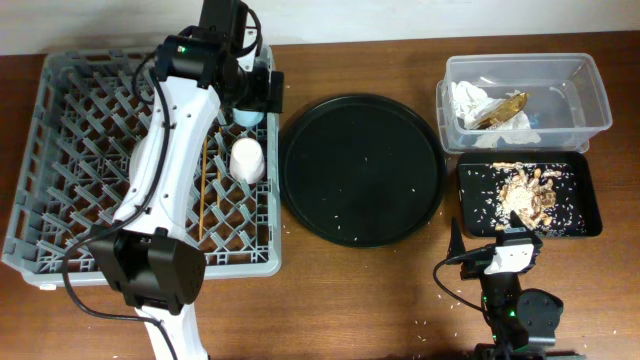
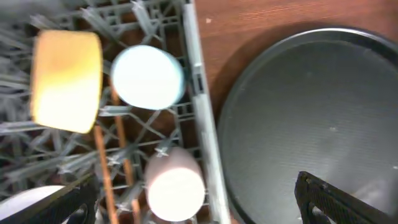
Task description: Sort waste into correct bins and load items into the dishwasher rack
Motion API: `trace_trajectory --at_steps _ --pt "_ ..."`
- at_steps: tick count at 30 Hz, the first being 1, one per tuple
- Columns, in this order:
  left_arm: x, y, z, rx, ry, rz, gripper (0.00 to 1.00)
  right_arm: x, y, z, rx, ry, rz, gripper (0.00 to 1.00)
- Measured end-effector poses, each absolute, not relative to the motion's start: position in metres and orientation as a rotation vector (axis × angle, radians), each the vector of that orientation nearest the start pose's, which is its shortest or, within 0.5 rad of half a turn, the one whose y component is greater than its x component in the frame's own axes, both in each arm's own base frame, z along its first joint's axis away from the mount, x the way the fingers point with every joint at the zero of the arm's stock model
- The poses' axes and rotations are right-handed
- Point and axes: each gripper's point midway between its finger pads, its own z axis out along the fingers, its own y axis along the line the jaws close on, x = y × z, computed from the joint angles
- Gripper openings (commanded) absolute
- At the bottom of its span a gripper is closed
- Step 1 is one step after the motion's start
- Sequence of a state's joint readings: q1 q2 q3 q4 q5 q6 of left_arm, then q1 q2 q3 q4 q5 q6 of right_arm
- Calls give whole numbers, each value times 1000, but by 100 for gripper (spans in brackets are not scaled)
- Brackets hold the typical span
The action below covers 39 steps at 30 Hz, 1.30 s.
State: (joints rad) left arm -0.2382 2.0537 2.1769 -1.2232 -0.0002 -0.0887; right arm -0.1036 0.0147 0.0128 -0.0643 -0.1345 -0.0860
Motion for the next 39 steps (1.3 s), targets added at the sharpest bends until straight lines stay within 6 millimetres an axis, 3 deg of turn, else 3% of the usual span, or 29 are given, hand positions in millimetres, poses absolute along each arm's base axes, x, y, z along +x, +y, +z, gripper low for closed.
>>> trace_trajectory --at_steps 2,4,7,11,14,17,18,22,26,29,33,39 --pt "481 -109 222 215 2641 -60 99 246 -2 161 -89 1634 -35 99" --pt "494 -100 241 205 2550 -49 99 246 -3 161 -89 1634 -36 99" --pt "494 -69 279 141 2435 -46 99 246 -3 161 -86 1634 -38 99" --pt "461 -12 341 9 2215 -13 99 246 -3 161 -86 1633 -39 99" --pt "414 13 348 -50 2130 14 99 246 -4 161 -84 1631 -41 99" --pt "393 23 341 -72 2070 28 99 246 -3 161 -84 1633 -41 98" --pt "372 28 323 -83 2065 41 99 246 -3 161 -84 1631 -41 99" --pt "336 28 283 -46 1930 73 99 246 -3 161 -84 1632 -41 98" --pt "302 23 264 -9 1736 98 99 246 -3 161 -84 1632 -41 98" --pt "280 21 239 7 1655 112 99 246 -3 161 -84 1632 -41 99" --pt "262 19 202 15 1623 120 99 246 -3 161 -84 1632 -41 98" --pt "249 18 193 30 1547 139 99 246 -3 161 -84 1633 -41 98"
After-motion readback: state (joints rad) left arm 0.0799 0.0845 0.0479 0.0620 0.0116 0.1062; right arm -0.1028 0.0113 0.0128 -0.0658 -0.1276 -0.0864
